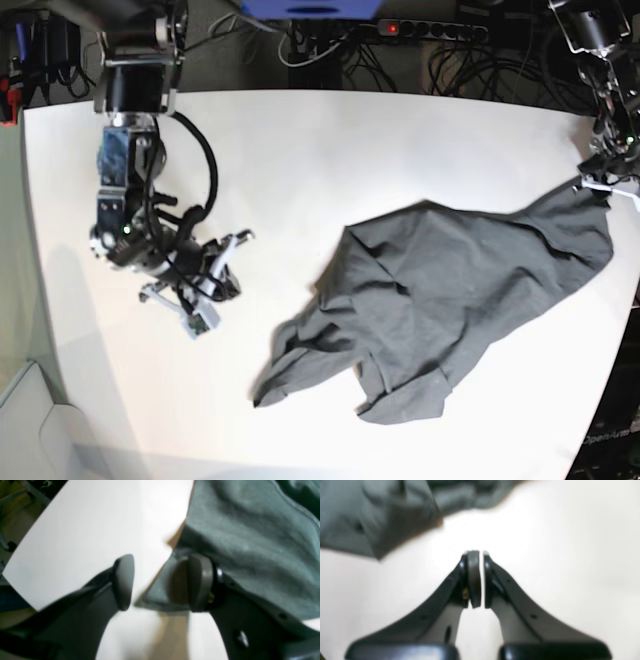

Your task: Layout the t-shirt on the table in an organized manner, then fold the t-shirt properly

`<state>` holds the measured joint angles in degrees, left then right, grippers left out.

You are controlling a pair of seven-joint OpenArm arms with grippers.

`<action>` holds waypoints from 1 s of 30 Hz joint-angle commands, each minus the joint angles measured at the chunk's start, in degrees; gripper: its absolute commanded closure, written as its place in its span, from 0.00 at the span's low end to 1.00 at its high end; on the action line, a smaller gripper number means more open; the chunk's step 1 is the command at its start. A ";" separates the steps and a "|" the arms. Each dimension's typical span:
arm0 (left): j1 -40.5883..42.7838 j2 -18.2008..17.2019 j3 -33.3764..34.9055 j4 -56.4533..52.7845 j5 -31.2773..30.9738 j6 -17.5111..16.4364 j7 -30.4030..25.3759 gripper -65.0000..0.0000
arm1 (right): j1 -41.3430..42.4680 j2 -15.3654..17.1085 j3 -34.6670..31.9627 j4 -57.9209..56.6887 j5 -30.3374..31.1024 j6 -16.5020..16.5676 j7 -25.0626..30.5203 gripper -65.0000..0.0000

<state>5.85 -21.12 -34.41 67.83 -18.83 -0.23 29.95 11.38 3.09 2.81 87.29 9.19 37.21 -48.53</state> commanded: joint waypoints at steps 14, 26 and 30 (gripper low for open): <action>-0.44 0.69 -0.44 15.46 0.06 -0.08 -0.11 0.49 | 13.19 -4.46 -4.52 -5.13 0.79 0.02 -9.01 0.53; 0.09 5.70 -0.44 27.42 0.06 -0.08 -0.11 0.49 | 25.06 -8.76 -4.87 -35.37 0.88 -0.33 5.24 0.43; 2.20 6.49 -0.53 30.23 0.06 -0.08 -0.11 0.49 | 24.45 -8.94 -4.87 -36.43 0.88 -0.33 9.90 0.43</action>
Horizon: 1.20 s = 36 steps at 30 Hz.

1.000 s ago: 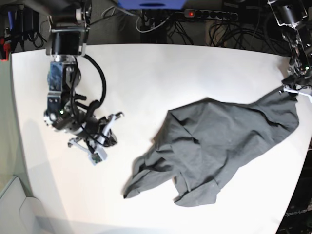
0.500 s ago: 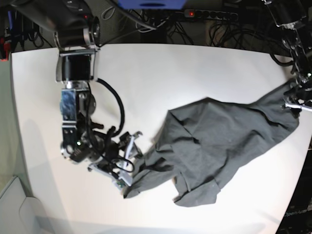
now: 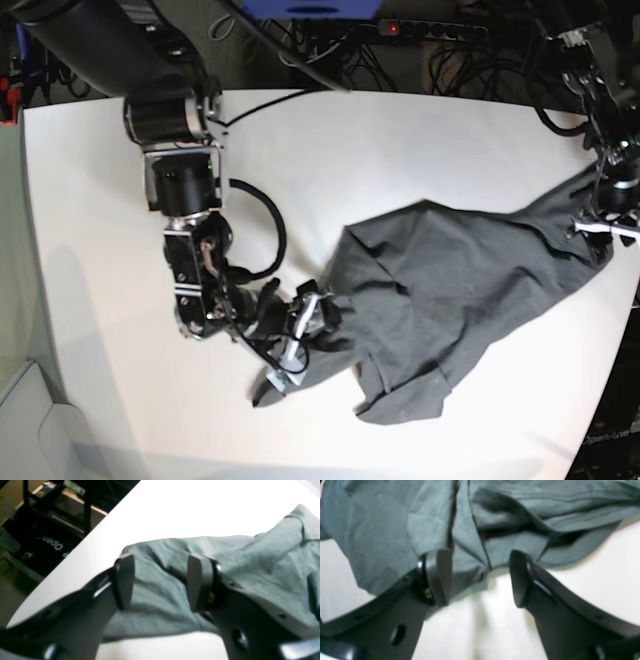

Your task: Layout the t-shirt on the table in an organized manner, then fold the t-shirt properly

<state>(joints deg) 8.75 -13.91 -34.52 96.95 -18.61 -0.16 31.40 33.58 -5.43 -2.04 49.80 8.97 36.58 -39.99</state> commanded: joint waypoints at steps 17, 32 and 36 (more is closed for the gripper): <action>3.69 -0.02 -3.24 1.82 -0.07 -0.14 -1.55 0.49 | 0.57 -1.91 -0.11 -14.50 0.83 0.21 21.39 0.43; 3.77 -0.11 -4.03 1.30 -0.07 -0.14 -1.55 0.49 | -0.40 -2.35 -0.02 -15.82 1.09 0.21 20.16 1.00; 3.33 -0.20 -3.85 1.12 -0.07 -0.14 -1.55 0.49 | -5.85 -1.21 -0.02 -6.94 1.09 0.21 16.65 1.00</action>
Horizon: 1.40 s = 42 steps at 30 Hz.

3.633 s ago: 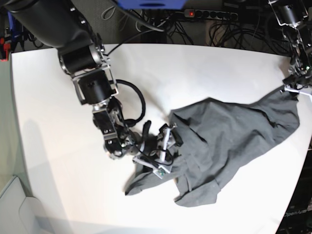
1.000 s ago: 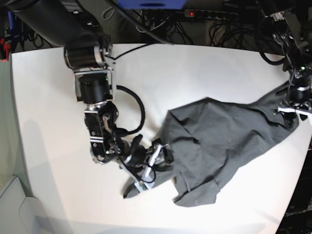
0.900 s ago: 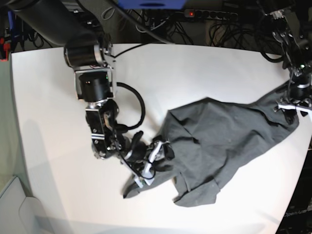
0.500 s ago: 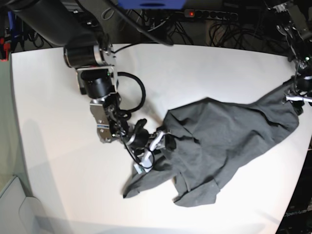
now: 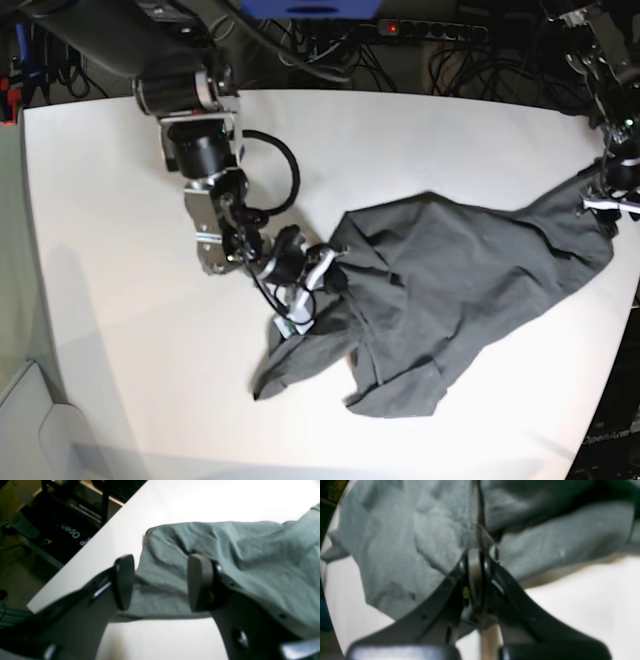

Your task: Layout the t-shirt on the table in an organized manner, then fold the t-shirt properly

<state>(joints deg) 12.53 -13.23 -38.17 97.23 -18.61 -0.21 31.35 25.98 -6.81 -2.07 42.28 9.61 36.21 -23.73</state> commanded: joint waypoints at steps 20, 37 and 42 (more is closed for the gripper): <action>-8.27 -0.79 6.39 -7.08 -0.16 -0.10 -1.51 0.49 | -24.97 2.28 11.78 57.10 0.46 0.94 -19.57 1.00; -17.68 -0.70 16.68 -23.52 0.28 0.08 -2.12 0.49 | -0.79 0.79 11.52 25.72 0.46 0.94 -29.42 0.48; -17.77 -0.61 16.68 -26.42 0.28 0.08 -2.21 0.49 | 1.50 0.70 11.52 17.63 0.46 0.94 -24.85 0.48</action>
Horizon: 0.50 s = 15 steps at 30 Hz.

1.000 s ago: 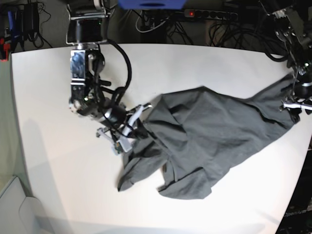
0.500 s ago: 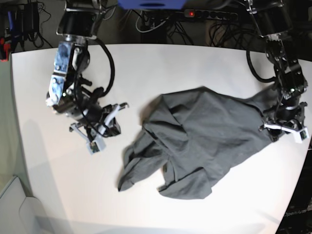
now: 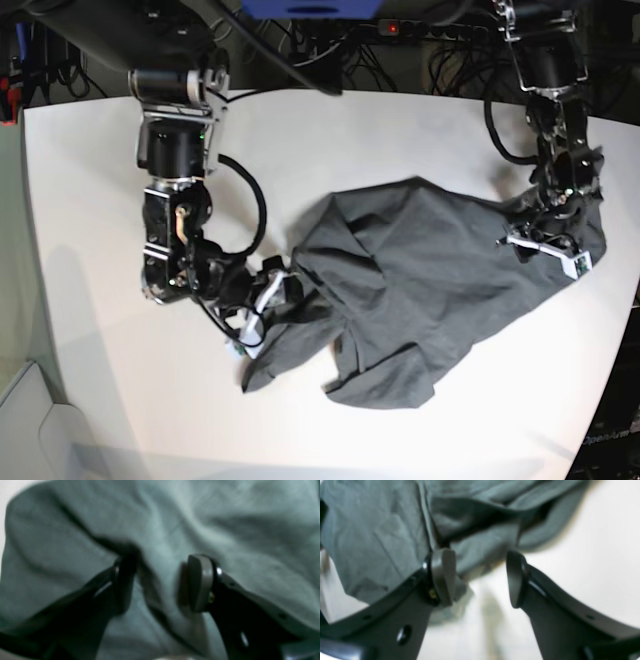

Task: Layout the t-shirt on the table in an organized manner, then fold the t-shirt properly
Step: 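Pull the held t-shirt edge with the right gripper away from the left gripper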

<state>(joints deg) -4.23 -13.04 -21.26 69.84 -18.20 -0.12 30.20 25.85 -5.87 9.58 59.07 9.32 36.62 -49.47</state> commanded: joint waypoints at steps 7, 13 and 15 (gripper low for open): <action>-1.09 -0.81 -0.15 -1.67 -0.05 -0.10 -1.05 0.49 | 1.28 -1.65 -4.35 0.40 0.74 0.61 2.57 0.48; -1.09 -0.81 -0.06 -2.37 -0.05 -0.10 -0.96 0.49 | 1.19 -1.82 -8.22 0.40 0.74 0.61 2.75 0.48; -1.09 -0.81 -0.06 -2.37 -0.05 -0.10 -0.96 0.49 | 1.10 -1.82 -8.22 0.40 0.74 0.61 2.92 0.48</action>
<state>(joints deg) -4.78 -13.30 -21.26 67.11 -18.20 -0.40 28.40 25.19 -7.46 1.41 58.50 9.19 36.60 -47.92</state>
